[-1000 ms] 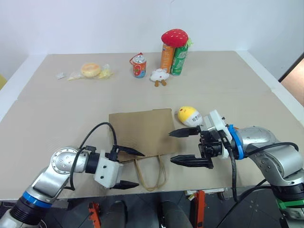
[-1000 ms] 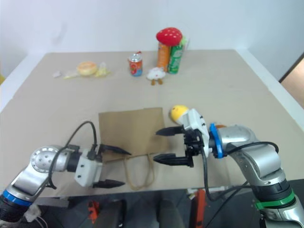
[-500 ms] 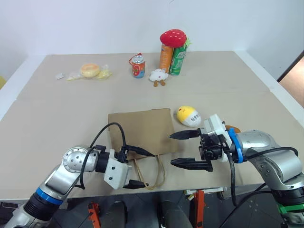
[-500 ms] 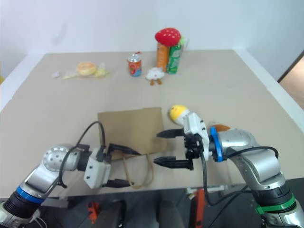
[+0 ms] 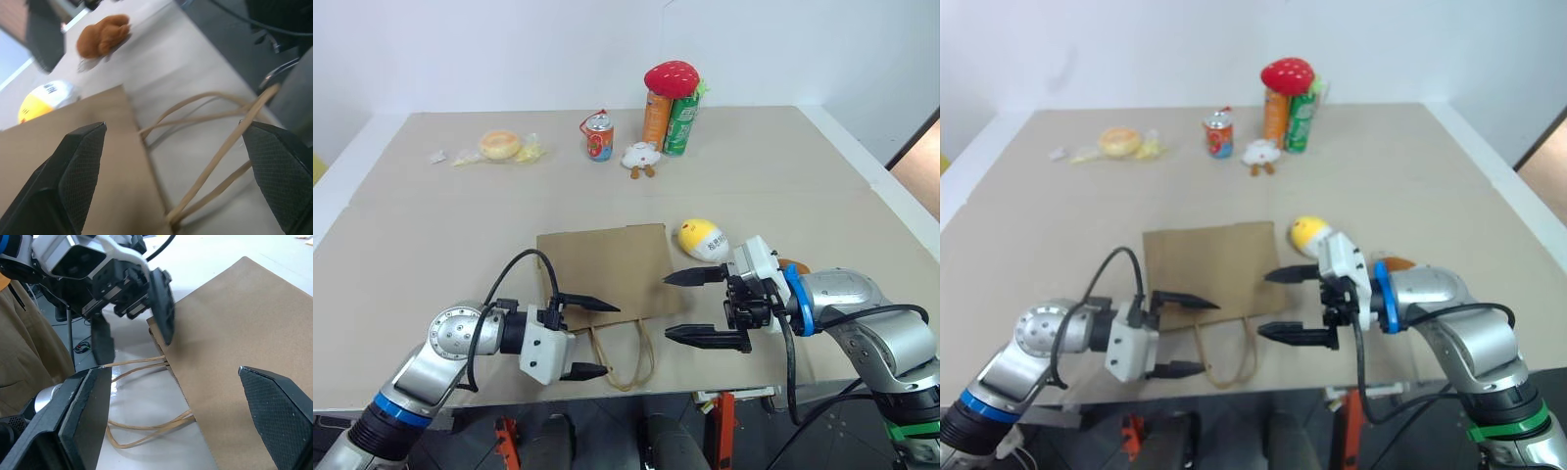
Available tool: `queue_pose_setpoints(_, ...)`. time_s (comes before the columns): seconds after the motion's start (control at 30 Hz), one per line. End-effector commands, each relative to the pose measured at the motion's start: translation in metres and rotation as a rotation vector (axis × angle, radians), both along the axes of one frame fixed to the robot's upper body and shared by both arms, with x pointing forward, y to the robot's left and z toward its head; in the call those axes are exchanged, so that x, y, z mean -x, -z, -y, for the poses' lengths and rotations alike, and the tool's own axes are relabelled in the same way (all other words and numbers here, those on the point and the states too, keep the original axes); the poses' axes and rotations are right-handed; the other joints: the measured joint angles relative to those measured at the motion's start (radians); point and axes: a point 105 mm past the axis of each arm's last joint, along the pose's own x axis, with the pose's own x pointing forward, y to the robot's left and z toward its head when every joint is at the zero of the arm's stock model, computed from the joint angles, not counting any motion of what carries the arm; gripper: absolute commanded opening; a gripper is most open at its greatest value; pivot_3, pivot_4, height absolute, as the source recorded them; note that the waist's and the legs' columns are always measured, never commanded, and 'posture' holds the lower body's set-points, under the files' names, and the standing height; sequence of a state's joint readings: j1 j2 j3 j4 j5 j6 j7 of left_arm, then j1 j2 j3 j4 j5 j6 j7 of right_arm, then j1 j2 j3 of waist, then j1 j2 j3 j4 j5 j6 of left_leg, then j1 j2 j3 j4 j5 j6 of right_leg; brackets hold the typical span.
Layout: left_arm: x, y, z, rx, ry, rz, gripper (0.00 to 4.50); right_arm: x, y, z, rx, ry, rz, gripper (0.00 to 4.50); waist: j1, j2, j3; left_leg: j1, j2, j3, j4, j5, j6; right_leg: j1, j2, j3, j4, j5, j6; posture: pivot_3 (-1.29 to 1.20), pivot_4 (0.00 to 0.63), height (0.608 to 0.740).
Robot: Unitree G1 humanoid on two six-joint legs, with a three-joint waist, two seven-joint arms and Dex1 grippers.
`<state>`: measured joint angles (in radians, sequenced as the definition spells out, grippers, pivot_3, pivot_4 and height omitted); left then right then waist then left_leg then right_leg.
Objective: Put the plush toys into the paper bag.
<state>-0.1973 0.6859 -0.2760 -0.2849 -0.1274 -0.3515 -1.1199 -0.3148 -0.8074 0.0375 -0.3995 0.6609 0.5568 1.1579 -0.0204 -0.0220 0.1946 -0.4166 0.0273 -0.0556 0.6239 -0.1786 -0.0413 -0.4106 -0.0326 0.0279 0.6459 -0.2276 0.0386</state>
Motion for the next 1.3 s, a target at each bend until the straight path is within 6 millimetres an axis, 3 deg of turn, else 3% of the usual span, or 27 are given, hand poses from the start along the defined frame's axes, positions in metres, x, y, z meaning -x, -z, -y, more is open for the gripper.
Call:
queue_pose_setpoints(0.03,0.008,-0.005,0.004,-0.002,0.058,0.026,3.71,0.0,-0.009,0.001,-0.009,-0.002,0.044,4.5,0.0,0.0,0.0,0.0,0.0,0.0,0.0,0.0,0.0,0.0,0.0,0.0,0.0,0.0,0.0,0.0,0.15,0.74)
queue_pose_setpoints(0.17,0.008,-0.004,0.006,-0.009,0.076,0.019,2.37,0.0,-0.008,0.001,-0.01,0.002,0.043,4.5,0.0,0.0,0.0,0.0,0.0,0.0,0.0,0.0,0.0,0.0,0.0,0.0,0.0,0.0,0.0,0.0,0.15,0.74)
queue_pose_setpoints(0.33,0.007,-0.004,0.009,-0.017,0.102,0.017,0.03,0.0,-0.008,0.001,-0.011,0.01,0.043,4.5,0.0,0.0,0.0,0.0,0.0,0.0,0.0,0.0,0.0,0.0,0.0,0.0,0.0,0.0,0.0,0.0,0.15,0.74)
queue_pose_setpoints(0.43,0.005,-0.008,0.009,-0.007,0.097,0.004,0.03,0.0,-0.008,0.002,-0.013,0.016,0.044,4.5,0.0,0.0,0.0,0.0,0.0,0.0,0.0,0.0,0.0,0.0,0.0,0.0,0.0,0.0,0.0,0.0,0.15,0.74)
queue_pose_setpoints(0.6,-0.009,-0.032,-0.004,0.085,-0.021,-0.053,0.03,-0.003,-0.009,0.004,-0.027,0.054,0.049,4.5,0.0,0.0,0.0,0.0,0.0,0.0,0.0,0.0,0.0,0.0,0.001,0.0,0.0,0.0,0.0,0.0,0.15,0.74)
queue_pose_setpoints(0.87,-0.056,-0.086,-0.027,0.254,-0.257,-0.061,0.03,-0.008,-0.01,0.01,-0.028,0.093,0.035,4.5,0.0,0.0,0.0,0.001,0.001,0.0,0.001,0.0,0.0,0.001,0.003,0.001,0.001,0.0,0.0,0.0,0.15,0.74)
queue_pose_setpoints(1.17,-0.075,-0.103,-0.019,0.467,-0.372,-0.29,0.03,-0.012,-0.01,0.005,-0.049,0.072,0.04,4.5,0.0,0.0,0.0,0.001,0.001,-0.001,0.001,0.0,0.0,0.002,0.007,0.005,0.001,0.003,0.004,0.0,0.15,0.74)
queue_pose_setpoints(1.3,-0.084,-0.117,-0.012,0.551,-0.409,-0.286,0.03,-0.014,-0.012,-0.005,-0.072,0.062,0.035,4.5,-0.001,0.0,0.0,0.001,0.001,-0.001,0.001,0.0,0.0,0.002,0.008,0.007,0.001,0.003,0.004,0.0,0.15,0.74)
